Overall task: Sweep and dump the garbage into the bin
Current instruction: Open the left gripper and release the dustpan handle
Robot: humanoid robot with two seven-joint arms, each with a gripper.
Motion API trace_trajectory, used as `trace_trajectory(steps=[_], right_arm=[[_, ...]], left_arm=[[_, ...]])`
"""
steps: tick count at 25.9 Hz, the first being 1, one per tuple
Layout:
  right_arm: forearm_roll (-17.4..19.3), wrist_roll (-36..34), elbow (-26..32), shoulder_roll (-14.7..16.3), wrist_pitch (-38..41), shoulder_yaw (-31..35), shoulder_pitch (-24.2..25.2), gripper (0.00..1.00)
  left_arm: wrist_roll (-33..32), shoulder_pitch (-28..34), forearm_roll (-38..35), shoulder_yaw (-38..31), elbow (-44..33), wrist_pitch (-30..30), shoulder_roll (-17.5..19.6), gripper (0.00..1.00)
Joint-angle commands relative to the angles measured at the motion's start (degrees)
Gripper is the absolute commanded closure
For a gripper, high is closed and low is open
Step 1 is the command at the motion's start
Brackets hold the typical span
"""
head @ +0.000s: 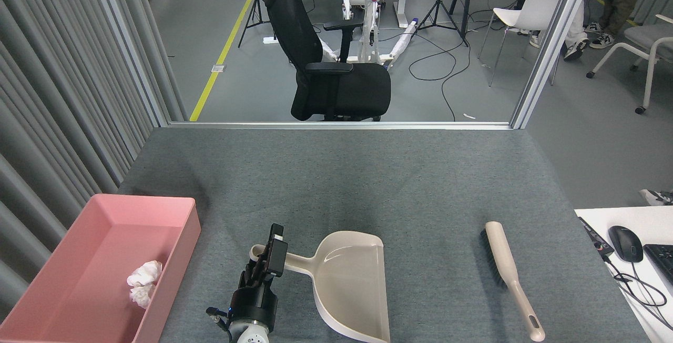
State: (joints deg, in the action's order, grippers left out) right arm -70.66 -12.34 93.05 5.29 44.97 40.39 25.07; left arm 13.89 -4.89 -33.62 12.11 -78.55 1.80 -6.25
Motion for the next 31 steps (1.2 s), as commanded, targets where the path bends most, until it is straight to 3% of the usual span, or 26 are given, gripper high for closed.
trace_trajectory(steps=[1, 8, 21, 25, 31], right_arm=[[0.0, -0.23, 0.02, -0.01, 0.03, -0.05, -0.02, 0.02], [0.09, -0.32, -0.07, -0.1, 0.03, -0.05, -0.02, 0.02], [0.09, -0.32, 0.02, 0.07, 0.03, 0.04, 0.07, 0.02], [0.09, -0.32, 0.11, -0.01, 0.03, 0.04, 0.07, 0.02], [0.09, -0.32, 0.11, -0.01, 0.03, 0.04, 0.07, 0.02]], left_arm=[[-0.09, 1.29, -5.57, -0.15, -0.2, 0.57, 0.18, 0.01], [-0.09, 1.99, -17.62, -0.33, -1.43, 2.42, 1.41, 0.01], [0.26, 2.17, -47.67, -1.29, -1.25, 2.77, 1.94, 0.01], [0.26, 2.25, -50.84, -1.82, -0.29, 2.59, 2.03, 0.01], [0.0, 3.13, -61.74, -3.93, 0.77, 0.57, 1.68, 0.01]])
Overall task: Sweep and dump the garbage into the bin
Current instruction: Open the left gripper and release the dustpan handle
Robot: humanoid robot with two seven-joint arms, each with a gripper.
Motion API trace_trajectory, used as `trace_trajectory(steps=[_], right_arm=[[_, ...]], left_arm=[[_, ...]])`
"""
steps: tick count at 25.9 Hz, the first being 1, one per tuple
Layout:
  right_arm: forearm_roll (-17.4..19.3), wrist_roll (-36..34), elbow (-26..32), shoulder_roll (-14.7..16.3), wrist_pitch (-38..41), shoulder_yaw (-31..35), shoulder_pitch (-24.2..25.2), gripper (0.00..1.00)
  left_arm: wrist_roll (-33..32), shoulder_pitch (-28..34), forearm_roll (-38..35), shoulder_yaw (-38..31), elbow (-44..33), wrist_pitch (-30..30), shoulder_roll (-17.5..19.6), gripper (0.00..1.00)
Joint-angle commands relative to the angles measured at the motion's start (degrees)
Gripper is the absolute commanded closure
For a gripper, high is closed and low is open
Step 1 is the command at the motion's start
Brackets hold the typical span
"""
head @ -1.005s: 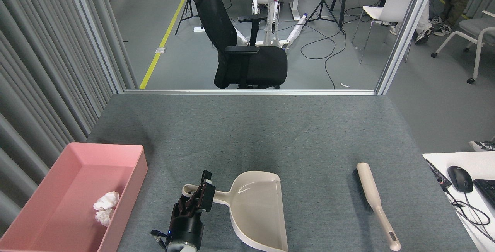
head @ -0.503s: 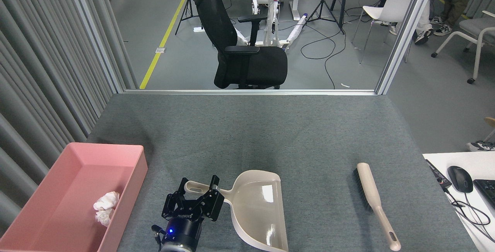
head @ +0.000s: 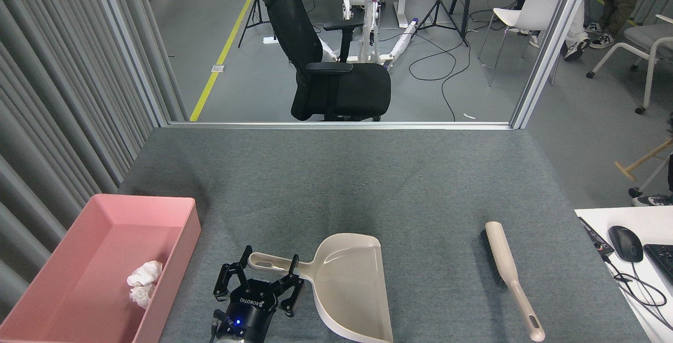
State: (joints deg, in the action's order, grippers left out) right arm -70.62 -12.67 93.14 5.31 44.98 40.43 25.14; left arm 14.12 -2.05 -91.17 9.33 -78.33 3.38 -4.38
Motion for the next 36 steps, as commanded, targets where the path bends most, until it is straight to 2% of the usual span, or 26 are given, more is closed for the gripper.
trace_trajectory(steps=[1, 7, 16, 21, 25, 30, 33, 36], right_arm=[[0.05, 0.02, 0.03, -0.04, 0.02, 0.0, 0.0, 0.02], [0.05, 0.02, 0.03, -0.04, 0.02, 0.0, 0.0, 0.02], [-0.04, 0.02, 0.03, -0.04, 0.02, 0.09, 0.0, 0.02], [0.05, 0.1, 0.38, 0.58, 0.02, 2.29, -0.18, 0.02], [0.13, 0.46, 0.73, 1.81, 0.02, 3.78, -0.53, 0.02], [0.05, 6.26, 0.64, 2.6, -1.12, 3.25, -5.54, 0.02], [-1.54, 8.01, 0.64, 2.42, -3.4, 2.9, -9.84, 0.02], [-3.73, 9.07, 0.64, 2.16, -4.72, -1.23, -11.43, 0.02]], left_arm=[[-0.23, 0.29, -4.37, -1.16, 0.55, -1.1, -0.19, 0.01], [0.21, 0.56, -10.43, -1.69, 1.61, -2.42, -0.19, 0.01], [0.12, 1.7, -11.4, -2.3, -3.05, -2.15, 0.43, 0.01], [-0.85, 5.83, -11.93, -4.59, -10.52, 1.19, 5.26, 0.01], [-1.9, 9.61, -11.58, -7.48, -14.3, 1.98, 7.11, 0.01], [-1.99, 13.57, -10.52, -8.19, -18.17, 1.98, 7.2, 0.01], [-2.08, 15.76, -8.06, -8.28, -19.75, 1.98, 7.02, 0.01], [-2.08, 17.17, -7.97, -8.28, -20.28, 1.71, 6.93, 0.01]])
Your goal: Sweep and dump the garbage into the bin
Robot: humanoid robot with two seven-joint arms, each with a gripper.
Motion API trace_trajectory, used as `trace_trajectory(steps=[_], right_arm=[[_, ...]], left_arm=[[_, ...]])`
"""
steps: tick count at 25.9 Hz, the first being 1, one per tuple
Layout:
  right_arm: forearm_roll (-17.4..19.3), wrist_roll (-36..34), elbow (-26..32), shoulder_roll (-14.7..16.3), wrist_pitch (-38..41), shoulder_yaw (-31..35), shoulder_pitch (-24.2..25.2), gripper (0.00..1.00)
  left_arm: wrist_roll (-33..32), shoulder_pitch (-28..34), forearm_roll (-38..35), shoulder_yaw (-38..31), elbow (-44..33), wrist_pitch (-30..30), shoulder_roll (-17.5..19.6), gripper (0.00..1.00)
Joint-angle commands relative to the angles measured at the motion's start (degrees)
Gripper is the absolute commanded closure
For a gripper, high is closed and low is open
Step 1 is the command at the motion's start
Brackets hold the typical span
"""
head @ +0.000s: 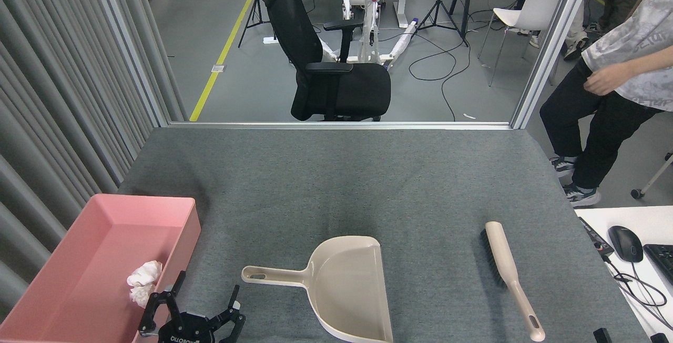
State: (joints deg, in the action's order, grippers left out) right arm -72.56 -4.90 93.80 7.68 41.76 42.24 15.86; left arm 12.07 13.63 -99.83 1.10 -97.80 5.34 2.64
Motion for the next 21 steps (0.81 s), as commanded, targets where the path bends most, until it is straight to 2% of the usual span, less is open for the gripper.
trace_trajectory(steps=[1, 9, 11, 15, 19, 21], right_arm=[[-2.24, 1.39, -0.02, -0.3, -1.95, -4.97, -2.07, 0.02], [-3.55, 2.09, 1.56, -1.27, -12.14, -18.33, -1.27, 0.02], [-3.64, 5.17, 3.23, -3.11, -13.11, -20.88, -0.31, 0.02], [-4.52, 8.86, 6.57, -5.75, -15.48, -22.2, 1.19, 0.02], [-5.49, 8.86, 9.03, -5.49, -18.65, -25.71, 2.86, 0.02], [-7.42, 8.42, 9.03, -5.4, -21.02, -26.42, 3.03, 0.02]], left_arm=[[-0.03, 1.58, 0.78, -0.14, -0.81, -0.51, -0.1, 0.01], [-0.11, 1.84, 0.87, -1.19, -1.16, -1.12, -1.5, 0.01], [-0.11, 1.84, 0.95, -1.19, -1.16, -1.12, -1.77, 0.01], [-0.2, 1.84, 0.87, -1.1, -1.16, -1.12, -2.2, 0.01], [-0.38, 1.75, 0.87, -1.1, -1.16, -1.12, -2.82, 0.01], [-0.38, 1.75, 0.95, -1.1, -1.16, -1.12, -2.82, 0.01]])
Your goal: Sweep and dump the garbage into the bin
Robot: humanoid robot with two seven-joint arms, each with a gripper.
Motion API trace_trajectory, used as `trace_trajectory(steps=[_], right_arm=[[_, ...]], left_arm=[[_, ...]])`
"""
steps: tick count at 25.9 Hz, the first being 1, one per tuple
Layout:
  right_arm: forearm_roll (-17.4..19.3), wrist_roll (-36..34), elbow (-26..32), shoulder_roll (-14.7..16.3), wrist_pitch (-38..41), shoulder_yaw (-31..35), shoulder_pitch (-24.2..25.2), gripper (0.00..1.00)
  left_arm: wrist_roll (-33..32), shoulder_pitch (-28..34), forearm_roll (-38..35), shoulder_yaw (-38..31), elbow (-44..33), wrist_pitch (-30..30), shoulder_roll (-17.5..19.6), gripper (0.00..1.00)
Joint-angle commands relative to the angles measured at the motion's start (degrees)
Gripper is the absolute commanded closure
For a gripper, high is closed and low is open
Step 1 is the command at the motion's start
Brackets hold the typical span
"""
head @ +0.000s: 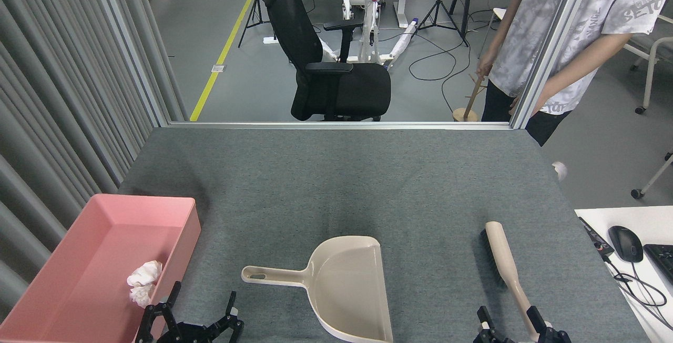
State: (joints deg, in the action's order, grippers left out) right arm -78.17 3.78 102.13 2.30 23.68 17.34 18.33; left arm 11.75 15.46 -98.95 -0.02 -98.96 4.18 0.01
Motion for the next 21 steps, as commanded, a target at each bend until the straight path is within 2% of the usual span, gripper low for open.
trace_trajectory(steps=[1, 3, 6, 10, 14, 21], right_arm=[[-3.13, -0.44, 0.7, -0.01, -3.73, -1.96, 0.56, 0.02], [-5.86, -0.62, 0.7, -0.19, -6.98, -3.98, 0.56, 0.02], [-6.47, -2.11, 0.7, -0.28, -12.34, -7.06, 0.56, 0.02], [-6.47, -2.99, 0.7, -0.45, -11.73, -7.32, 0.3, 0.02], [-6.47, -3.17, 0.7, -0.54, -7.51, -7.41, 0.12, 0.02], [-6.56, -3.78, 0.7, -0.63, -7.6, -7.41, 0.04, 0.02]], left_arm=[[-0.06, -0.07, -0.02, 0.02, 0.0, 0.04, -0.19, 0.01], [0.02, 0.01, -0.02, 0.02, 0.0, -0.05, -0.19, 0.01], [0.02, -0.07, -0.02, 0.02, 0.0, -0.05, -0.27, 0.01], [0.02, -0.16, -0.02, -0.06, 0.0, -0.05, -0.36, 0.01], [-0.15, -0.16, 0.07, -0.06, 0.0, -0.14, -0.45, 0.01], [-1.21, -0.25, 0.78, -0.06, 0.0, -1.37, -0.54, 0.01]])
